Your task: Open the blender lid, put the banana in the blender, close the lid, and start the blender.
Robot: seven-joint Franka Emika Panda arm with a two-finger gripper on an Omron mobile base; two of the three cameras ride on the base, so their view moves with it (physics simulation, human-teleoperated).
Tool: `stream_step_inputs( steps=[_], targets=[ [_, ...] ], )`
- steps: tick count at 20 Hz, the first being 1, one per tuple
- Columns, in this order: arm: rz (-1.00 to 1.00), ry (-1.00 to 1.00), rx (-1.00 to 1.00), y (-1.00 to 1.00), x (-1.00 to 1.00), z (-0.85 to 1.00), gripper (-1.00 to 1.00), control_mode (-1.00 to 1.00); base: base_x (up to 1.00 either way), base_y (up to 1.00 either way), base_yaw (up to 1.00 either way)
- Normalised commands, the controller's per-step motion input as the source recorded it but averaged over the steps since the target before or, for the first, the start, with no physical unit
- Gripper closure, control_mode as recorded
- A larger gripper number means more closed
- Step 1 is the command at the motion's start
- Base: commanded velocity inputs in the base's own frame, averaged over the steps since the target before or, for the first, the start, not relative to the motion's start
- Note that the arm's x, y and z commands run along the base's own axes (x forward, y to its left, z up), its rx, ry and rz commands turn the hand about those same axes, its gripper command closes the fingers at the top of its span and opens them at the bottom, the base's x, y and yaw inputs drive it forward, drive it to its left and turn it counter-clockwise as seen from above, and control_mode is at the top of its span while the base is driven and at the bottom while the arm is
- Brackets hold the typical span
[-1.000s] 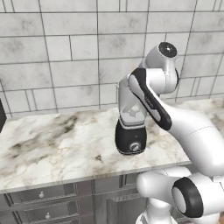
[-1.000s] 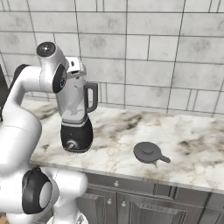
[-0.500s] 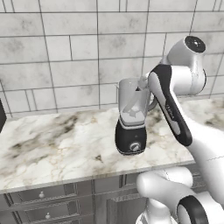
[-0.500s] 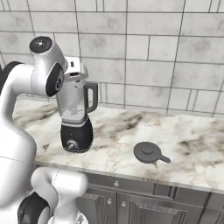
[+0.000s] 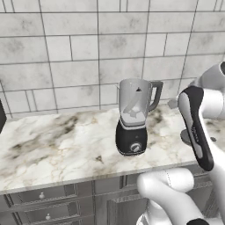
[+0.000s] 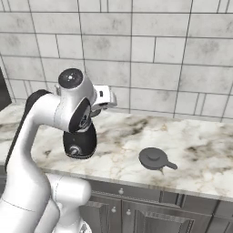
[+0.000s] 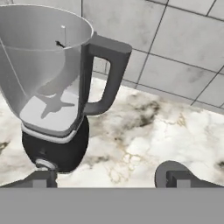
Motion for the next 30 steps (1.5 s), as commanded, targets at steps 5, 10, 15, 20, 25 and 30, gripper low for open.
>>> stream_step_inputs(
  steps=[5,10,15,20,25,30],
  targets=[
    [0.09,0.01,-0.07,-1.00,0.00,-0.59,-1.00,-1.00,0.00,0.00,0.00],
    [0.13,0.10,-0.05,-1.00,0.05,-0.59,-1.00,-1.00,0.00,0.00,0.00],
    [0.13,0.15,-0.08,-1.00,0.10,-0.52,-1.00,-1.00,0.00,0.00,0.00],
    [0.09,0.15,-0.10,-1.00,0.17,-0.42,-1.00,-1.00,0.00,0.00,0.00],
    [0.19,0.00,-0.01,-0.76,0.36,-0.84,-1.00,-1.00,0.00,0.00,0.00],
    [0.18,-0.06,0.00,-0.44,0.09,-0.18,-1.00,-1.00,0.00,0.00,0.00]
  ],
)
